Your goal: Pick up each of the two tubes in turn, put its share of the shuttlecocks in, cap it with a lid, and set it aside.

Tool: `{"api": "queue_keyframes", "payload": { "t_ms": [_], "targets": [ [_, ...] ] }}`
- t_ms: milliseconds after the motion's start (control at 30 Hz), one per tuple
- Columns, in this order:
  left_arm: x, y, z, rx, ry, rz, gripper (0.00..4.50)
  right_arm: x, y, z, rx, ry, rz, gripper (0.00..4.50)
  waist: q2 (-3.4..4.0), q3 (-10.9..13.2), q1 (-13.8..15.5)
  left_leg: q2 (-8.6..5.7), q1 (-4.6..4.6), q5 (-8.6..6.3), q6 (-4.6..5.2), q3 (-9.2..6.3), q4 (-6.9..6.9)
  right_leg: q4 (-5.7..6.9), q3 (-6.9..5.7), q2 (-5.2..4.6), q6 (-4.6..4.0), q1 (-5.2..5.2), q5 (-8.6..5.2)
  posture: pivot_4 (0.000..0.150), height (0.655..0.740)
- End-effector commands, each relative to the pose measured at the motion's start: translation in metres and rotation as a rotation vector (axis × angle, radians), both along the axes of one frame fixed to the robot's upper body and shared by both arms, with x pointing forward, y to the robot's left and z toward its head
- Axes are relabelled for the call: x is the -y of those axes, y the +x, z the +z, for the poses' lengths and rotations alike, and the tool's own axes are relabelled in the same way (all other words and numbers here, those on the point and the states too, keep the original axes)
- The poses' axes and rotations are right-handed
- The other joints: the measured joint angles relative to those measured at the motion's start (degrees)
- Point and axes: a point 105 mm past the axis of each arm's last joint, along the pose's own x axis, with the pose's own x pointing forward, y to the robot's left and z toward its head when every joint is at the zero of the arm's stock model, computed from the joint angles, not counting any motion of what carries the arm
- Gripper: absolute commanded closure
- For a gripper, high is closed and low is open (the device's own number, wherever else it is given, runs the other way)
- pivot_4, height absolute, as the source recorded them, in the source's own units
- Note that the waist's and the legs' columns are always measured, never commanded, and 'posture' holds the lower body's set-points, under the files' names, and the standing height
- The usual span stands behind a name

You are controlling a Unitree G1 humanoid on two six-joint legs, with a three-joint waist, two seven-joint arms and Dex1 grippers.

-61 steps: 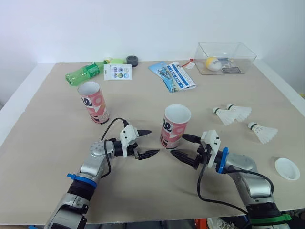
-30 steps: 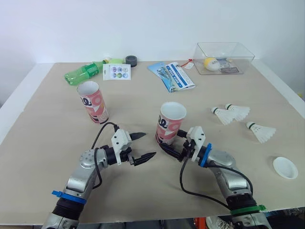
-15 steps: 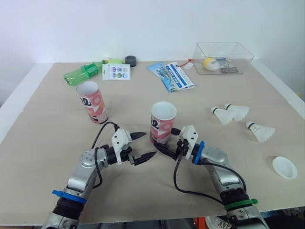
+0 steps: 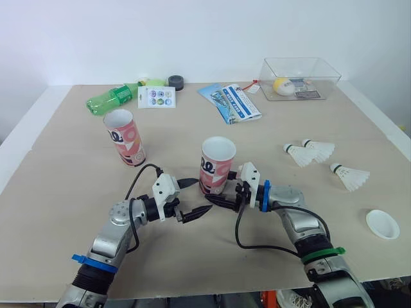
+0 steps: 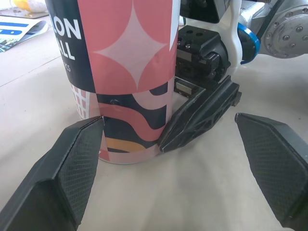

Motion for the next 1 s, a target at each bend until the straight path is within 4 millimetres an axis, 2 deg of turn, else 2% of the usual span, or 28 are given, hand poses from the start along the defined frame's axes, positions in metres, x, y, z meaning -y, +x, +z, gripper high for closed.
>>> {"api": "queue_keyframes", "payload": {
  "t_ms": [33, 267, 700, 967, 1000],
  "targets": [
    [-0.005, 0.006, 0.007, 0.036, -0.006, 0.023, 0.00, -0.002, 0.001, -0.002, -0.009, -0.010, 0.005, 0.03, 0.00, 0.0, 0.0, 0.00, 0.00, 0.00, 0.00, 0.00, 0.00, 0.00, 0.00, 0.00, 0.00, 0.00, 0.00, 0.150, 0.7400],
    [-0.013, 0.014, 0.007, 0.036, 0.004, 0.052, 0.00, -0.004, 0.003, 0.003, 0.011, 0.014, -0.001, 0.03, -0.01, 0.0, 0.0, 0.00, -0.01, 0.00, 0.00, 0.00, -0.01, 0.00, 0.00, 0.00, 0.00, -0.02, 0.00, 0.150, 0.7400],
    [0.002, 0.011, 0.003, 0.030, -0.002, 0.002, 0.00, -0.015, 0.003, 0.011, 0.020, 0.047, 0.026, 0.03, -0.03, 0.0, 0.0, 0.01, -0.02, 0.00, 0.00, 0.00, -0.03, 0.00, 0.00, 0.02, 0.00, -0.04, -0.01, 0.150, 0.7400],
    [0.003, 0.010, 0.002, 0.029, 0.001, -0.006, 0.00, -0.014, 0.003, 0.007, -0.003, 0.051, 0.017, 0.03, -0.03, 0.0, 0.0, 0.01, -0.04, 0.00, 0.00, -0.01, -0.03, 0.00, 0.00, 0.01, 0.00, -0.05, -0.02, 0.150, 0.7400],
    [0.003, 0.010, 0.002, 0.029, 0.004, -0.007, 0.00, -0.013, 0.002, 0.007, -0.003, 0.050, 0.016, 0.26, -0.03, 0.0, 0.0, 0.01, -0.04, 0.00, 0.00, 0.00, -0.03, 0.00, 0.00, 0.01, 0.00, -0.05, -0.02, 0.150, 0.7400]
  ]
}}
